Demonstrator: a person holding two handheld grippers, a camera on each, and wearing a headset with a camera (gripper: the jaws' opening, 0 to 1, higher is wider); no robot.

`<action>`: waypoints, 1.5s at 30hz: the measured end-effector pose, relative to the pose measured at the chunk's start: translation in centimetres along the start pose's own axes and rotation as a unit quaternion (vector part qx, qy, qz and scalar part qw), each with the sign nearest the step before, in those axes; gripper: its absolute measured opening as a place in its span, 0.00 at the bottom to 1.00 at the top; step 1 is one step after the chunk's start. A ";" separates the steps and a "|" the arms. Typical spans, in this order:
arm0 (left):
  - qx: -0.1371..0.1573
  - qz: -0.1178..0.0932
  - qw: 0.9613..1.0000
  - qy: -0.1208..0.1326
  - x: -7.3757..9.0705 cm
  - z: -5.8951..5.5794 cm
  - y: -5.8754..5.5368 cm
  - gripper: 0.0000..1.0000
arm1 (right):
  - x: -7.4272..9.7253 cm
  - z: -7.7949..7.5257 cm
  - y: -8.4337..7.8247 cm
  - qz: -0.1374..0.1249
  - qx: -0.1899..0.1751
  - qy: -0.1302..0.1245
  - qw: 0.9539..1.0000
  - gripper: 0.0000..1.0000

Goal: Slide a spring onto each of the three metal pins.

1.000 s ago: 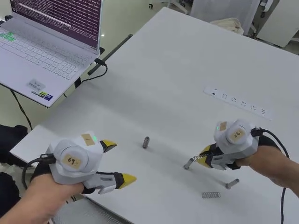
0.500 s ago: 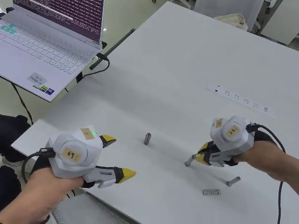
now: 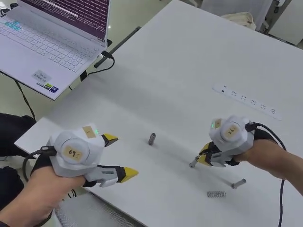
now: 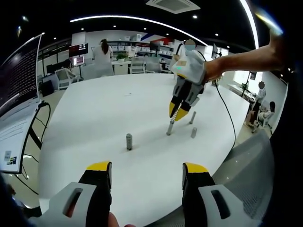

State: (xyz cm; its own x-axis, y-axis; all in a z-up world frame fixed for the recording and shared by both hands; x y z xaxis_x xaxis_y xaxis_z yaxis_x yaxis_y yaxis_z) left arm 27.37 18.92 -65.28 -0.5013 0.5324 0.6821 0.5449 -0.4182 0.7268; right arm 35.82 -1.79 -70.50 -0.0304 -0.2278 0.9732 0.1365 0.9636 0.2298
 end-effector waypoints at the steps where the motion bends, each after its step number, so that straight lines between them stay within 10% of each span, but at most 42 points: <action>1: 0.000 0.000 1.000 0.000 0.0 0.0 0.0 0.56 | -0.1 0.0 0.0 0.002 0.003 0.000 1.000 0.09; 45: 0.010 0.004 1.000 0.004 0.1 0.6 -0.3 0.55 | -4.6 0.5 0.1 0.046 0.037 0.021 0.998 0.14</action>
State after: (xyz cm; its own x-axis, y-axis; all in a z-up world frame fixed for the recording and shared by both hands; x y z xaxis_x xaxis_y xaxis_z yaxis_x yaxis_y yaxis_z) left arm 27.60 19.55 -65.46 -0.5025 0.5227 0.6886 0.5626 -0.4071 0.7196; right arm 35.53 -0.54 -74.92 0.0206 -0.1419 0.9897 0.0641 0.9880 0.1403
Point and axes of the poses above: the centre of the closed fingertips' face, and the gripper's own axes: x roughly backward along the fingers, z roughly to its left, y roughly out of its top, the point moved 3 cm from there along x, roughly backward along the fingers, and after that the axes turned 9 degrees about z, right-handed, at the moved point
